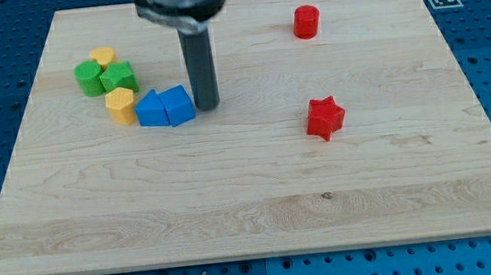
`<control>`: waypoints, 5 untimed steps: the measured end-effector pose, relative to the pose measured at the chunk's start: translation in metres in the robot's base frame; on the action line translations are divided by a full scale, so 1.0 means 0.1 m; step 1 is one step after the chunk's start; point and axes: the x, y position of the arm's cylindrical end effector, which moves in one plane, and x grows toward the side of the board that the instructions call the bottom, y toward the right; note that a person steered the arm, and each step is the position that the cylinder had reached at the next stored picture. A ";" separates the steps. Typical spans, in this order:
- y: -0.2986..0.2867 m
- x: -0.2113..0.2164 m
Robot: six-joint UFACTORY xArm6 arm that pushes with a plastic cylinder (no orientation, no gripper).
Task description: Drag the blue cube to the right side of the green star
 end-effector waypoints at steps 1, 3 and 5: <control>0.12 0.50; -0.19 0.19; -0.33 0.13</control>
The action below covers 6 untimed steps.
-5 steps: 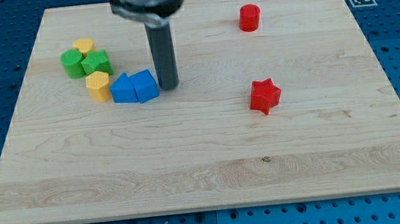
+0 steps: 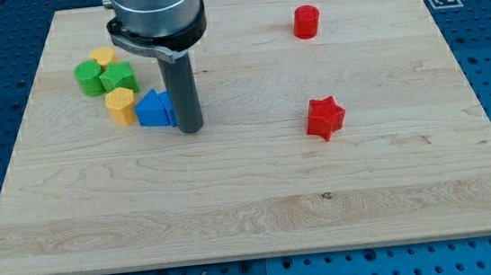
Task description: Drag the blue cube to the right side of the green star
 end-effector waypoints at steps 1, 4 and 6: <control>0.00 -0.07; -0.15 -0.27; -0.37 -0.40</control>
